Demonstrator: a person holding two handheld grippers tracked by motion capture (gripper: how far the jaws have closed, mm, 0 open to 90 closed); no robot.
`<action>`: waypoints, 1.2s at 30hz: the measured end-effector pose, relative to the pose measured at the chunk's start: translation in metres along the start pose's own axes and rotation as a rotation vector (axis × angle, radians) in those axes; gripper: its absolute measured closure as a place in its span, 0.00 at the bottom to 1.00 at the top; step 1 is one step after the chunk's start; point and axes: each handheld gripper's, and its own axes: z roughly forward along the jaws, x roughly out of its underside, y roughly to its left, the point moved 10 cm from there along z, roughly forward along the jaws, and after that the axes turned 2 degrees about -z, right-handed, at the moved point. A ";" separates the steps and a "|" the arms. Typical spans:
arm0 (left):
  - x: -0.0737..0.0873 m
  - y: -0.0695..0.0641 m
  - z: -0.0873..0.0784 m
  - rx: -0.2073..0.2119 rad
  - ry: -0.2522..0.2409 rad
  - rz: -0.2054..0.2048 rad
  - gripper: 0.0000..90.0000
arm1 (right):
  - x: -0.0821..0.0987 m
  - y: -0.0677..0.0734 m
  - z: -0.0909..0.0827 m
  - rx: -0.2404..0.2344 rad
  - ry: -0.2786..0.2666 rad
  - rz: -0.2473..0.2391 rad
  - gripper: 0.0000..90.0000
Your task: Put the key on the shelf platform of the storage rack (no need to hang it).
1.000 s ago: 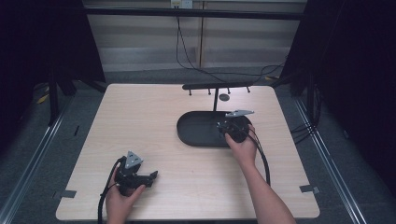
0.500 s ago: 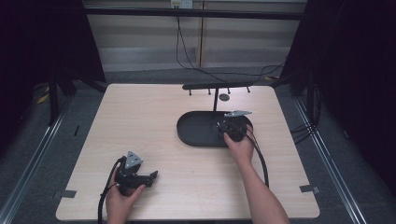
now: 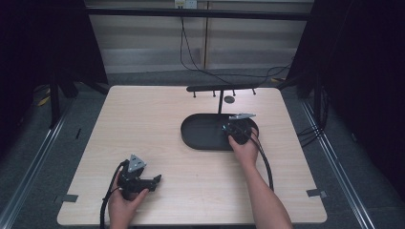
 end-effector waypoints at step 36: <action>0.000 0.000 0.000 0.000 0.000 0.000 0.21 | 0.000 -0.002 0.004 0.025 0.037 -0.034 0.88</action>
